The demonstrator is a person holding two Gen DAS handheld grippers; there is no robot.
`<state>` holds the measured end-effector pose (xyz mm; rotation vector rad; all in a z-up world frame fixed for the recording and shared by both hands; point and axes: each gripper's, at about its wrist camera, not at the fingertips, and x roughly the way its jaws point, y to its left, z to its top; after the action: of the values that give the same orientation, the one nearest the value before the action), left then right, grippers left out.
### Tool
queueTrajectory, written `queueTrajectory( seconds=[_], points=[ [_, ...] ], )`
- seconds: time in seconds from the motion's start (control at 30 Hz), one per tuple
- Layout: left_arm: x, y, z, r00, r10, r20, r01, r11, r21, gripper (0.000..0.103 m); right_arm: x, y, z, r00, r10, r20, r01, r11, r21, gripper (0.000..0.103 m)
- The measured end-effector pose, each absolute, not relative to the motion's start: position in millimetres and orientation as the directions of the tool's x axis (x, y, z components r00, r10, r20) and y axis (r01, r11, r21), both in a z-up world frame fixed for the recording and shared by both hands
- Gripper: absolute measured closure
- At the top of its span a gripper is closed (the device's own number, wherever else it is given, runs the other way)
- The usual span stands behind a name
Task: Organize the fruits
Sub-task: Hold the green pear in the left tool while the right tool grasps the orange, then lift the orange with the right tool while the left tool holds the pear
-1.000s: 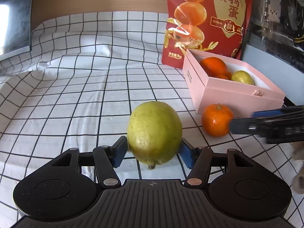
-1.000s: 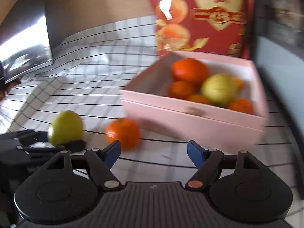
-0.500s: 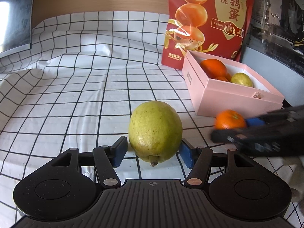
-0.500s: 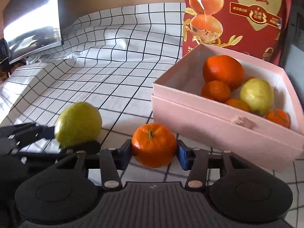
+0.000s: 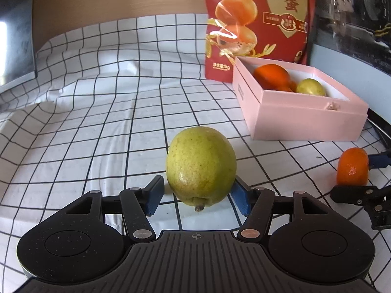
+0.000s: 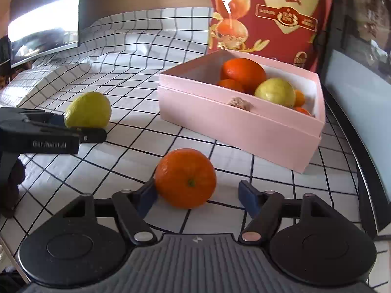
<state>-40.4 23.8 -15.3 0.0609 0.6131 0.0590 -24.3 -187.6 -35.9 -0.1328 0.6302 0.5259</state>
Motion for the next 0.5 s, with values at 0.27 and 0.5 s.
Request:
queueTrajectory(
  seconds=[0.27,0.5],
  points=[
    [-47.7,56.2,-10.8,0.833,-0.076,-0.549,-0.007,0.989,-0.148,0.040,-22.2,-179.3,-38.8,0.639,0.452,-0.622,-0.550,0.834,0.041,0.002],
    [-42.0,65.1,5.4,0.834,-0.094,-0.544,-0.001,0.985,-0.172,0.040,-21.5,-178.7,-39.8,0.631,0.456,-0.628,-0.556,0.830,0.045,0.000]
  ],
)
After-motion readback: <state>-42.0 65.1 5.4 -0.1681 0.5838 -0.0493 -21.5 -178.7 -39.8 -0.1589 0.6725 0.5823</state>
